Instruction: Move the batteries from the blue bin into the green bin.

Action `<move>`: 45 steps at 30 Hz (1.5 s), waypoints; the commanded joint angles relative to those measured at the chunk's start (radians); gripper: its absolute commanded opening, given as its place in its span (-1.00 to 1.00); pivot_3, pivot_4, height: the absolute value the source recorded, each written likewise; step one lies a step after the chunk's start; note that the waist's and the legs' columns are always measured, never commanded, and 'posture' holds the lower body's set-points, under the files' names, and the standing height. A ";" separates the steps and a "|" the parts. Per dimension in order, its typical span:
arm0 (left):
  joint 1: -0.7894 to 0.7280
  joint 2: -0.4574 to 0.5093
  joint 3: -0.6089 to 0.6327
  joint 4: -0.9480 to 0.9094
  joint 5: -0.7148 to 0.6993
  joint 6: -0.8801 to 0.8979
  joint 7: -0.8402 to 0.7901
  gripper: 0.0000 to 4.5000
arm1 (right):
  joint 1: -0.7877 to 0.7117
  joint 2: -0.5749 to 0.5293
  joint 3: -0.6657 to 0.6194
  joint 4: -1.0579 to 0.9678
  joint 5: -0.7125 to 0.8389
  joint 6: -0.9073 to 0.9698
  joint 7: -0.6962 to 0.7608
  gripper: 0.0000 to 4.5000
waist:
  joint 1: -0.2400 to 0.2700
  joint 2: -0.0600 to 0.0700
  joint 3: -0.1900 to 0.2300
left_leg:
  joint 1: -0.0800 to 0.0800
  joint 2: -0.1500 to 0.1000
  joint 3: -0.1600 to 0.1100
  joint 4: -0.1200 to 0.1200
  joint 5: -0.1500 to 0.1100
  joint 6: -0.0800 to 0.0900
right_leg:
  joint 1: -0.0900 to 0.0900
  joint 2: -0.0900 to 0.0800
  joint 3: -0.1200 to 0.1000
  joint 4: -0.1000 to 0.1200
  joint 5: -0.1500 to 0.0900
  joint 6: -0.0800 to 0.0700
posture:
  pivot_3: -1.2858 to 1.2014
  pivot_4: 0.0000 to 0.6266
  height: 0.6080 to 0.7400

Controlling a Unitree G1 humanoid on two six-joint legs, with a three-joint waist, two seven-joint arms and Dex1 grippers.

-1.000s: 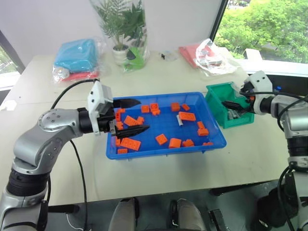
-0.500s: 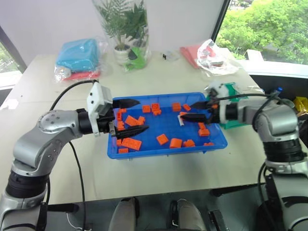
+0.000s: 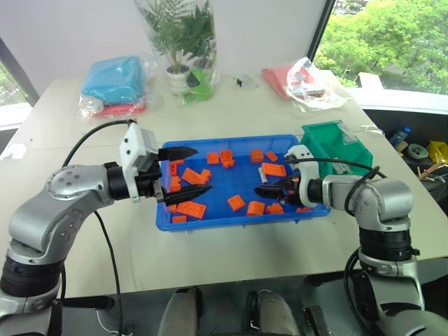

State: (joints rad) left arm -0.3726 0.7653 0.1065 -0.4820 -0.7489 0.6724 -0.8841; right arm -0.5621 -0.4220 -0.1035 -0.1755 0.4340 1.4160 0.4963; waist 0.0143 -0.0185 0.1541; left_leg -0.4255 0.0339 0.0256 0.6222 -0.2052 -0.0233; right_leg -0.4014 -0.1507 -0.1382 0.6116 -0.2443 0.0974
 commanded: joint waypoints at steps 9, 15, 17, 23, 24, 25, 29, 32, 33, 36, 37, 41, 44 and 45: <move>-0.052 0.008 0.000 0.000 -0.007 -0.002 -0.018 1.00 | -0.012 0.080 0.069 0.131 -0.063 -0.210 -0.077 0.99 | -0.002 -0.001 -0.001 | 0.000 0.000 0.000 0.000 0.000 0.000 | 0.000 0.000 0.000 0.000 0.000 0.001 | 0.03 -0.52 -0.04; -0.052 0.005 -0.007 0.005 -0.007 -0.005 -0.031 1.00 | -0.007 0.086 0.117 0.182 -0.102 -0.302 -0.083 0.40 | 0.000 -0.002 -0.001 | 0.001 0.000 0.000 0.000 0.000 0.000 | 0.000 0.000 0.000 0.000 -0.001 0.001 | 0.03 -0.52 -0.04; -0.051 0.003 -0.010 0.010 -0.001 -0.010 -0.036 1.00 | -0.001 0.081 0.128 0.166 -0.098 -0.305 -0.071 -0.06 | -0.001 -0.002 -0.001 | 0.000 0.000 0.000 0.000 0.000 0.000 | 0.000 0.000 0.000 0.000 -0.001 0.001 | 0.03 -0.52 -0.04; -0.051 -0.006 -0.016 0.015 0.002 -0.015 -0.038 1.00 | -0.024 0.060 0.062 0.034 0.010 -0.183 -0.018 -0.98 | -0.001 0.000 0.000 | 0.000 0.000 0.000 0.000 0.000 0.000 | 0.000 0.000 0.000 0.000 -0.001 0.001 | 0.03 -0.52 -0.04; -0.051 -0.007 -0.017 0.016 0.002 -0.016 -0.039 1.00 | -0.045 0.039 0.031 -0.002 0.049 -0.148 0.006 -0.98 | 0.000 0.000 0.000 | 0.000 0.000 0.000 0.000 0.000 0.000 | -0.001 0.000 0.000 0.000 -0.001 0.001 | 0.03 -0.52 -0.04; -0.049 -0.007 -0.017 0.016 0.002 -0.017 -0.041 1.00 | -0.070 0.015 -0.007 -0.027 0.082 -0.115 0.023 -0.98 | 0.000 0.000 0.000 | 0.000 0.000 0.000 0.000 0.000 0.000 | -0.001 0.000 0.000 0.000 -0.001 0.001 | 0.03 -0.52 -0.04; -0.044 -0.011 -0.019 0.022 0.009 -0.026 -0.048 1.00 | -0.166 -0.137 -0.140 0.012 0.114 -0.077 0.042 -0.98 | 0.004 0.001 0.001 | -0.001 0.000 0.000 0.001 0.000 0.000 | -0.001 0.000 0.000 0.000 -0.001 0.001 | 0.03 -0.52 -0.04; -0.045 -0.017 -0.023 0.027 0.012 -0.030 -0.051 1.00 | -0.186 -0.285 -0.154 0.118 0.057 -0.154 0.056 -0.98 | 0.011 -0.002 -0.001 | 0.000 0.000 0.000 -0.001 -0.001 -0.002 | -0.001 0.000 0.000 -0.001 -0.001 0.001 | 0.03 -0.52 -0.04; -0.045 -0.019 -0.024 0.028 0.014 -0.030 -0.052 1.00 | -0.189 -0.318 -0.159 0.153 0.046 -0.174 0.057 -0.98 | 0.013 -0.002 -0.001 | 0.000 0.000 0.000 -0.001 -0.002 -0.002 | -0.001 0.000 0.000 -0.002 -0.001 0.001 | 0.03 -0.52 -0.04; -0.048 -0.024 -0.026 0.034 0.018 -0.032 -0.059 1.00 | -0.178 -0.388 -0.153 0.245 0.018 -0.237 0.077 -0.98 | 0.014 0.000 0.000 | -0.001 0.000 0.002 -0.001 -0.002 -0.002 | -0.001 0.000 0.000 -0.003 -0.001 0.001 | 0.03 -0.52 -0.04; -0.049 -0.024 -0.027 0.037 0.019 -0.033 -0.062 1.00 | -0.174 -0.393 -0.151 0.262 0.016 -0.249 0.081 -0.98 | 0.013 0.000 0.000 | -0.001 0.000 0.002 -0.001 -0.001 -0.001 | -0.001 0.000 0.000 -0.003 -0.001 0.001 | 0.03 -0.52 -0.04; -0.056 -0.021 -0.028 0.049 0.023 -0.037 -0.076 1.00 | -0.165 -0.394 -0.119 0.335 -0.041 -0.359 0.067 -0.34 | 0.001 0.001 0.000 | -0.001 0.000 0.002 -0.002 0.000 0.001 | 0.002 0.000 0.000 -0.002 -0.001 0.002 | 0.03 -0.52 -0.04; -0.064 -0.013 -0.028 0.058 0.029 -0.041 -0.088 1.00 | -0.158 -0.410 -0.083 0.373 -0.081 -0.474 0.105 0.30 | -0.001 0.001 0.000 | 0.000 0.000 0.002 -0.002 0.000 0.001 | 0.002 0.000 0.000 -0.002 -0.001 0.002 | 0.03 -0.52 -0.04; -0.066 -0.009 -0.026 0.062 0.029 -0.042 -0.092 1.00 | -0.146 -0.428 -0.066 0.372 -0.095 -0.532 0.143 0.53 | -0.001 0.001 0.001 | 0.000 0.000 0.002 -0.002 0.000 0.001 | 0.002 0.000 0.000 -0.002 -0.001 0.002 | 0.03 -0.52 -0.04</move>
State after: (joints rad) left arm -0.4141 0.7441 0.0632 -0.4160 -0.7249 0.6475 -0.9659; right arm -0.7031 -0.8130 -0.1693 0.2092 0.3576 0.9645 0.6005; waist 0.0137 -0.0178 0.1547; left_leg -0.4260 0.0341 0.0277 0.6205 -0.2054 -0.0226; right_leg -0.3990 -0.1510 -0.1379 0.6097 -0.2455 0.0992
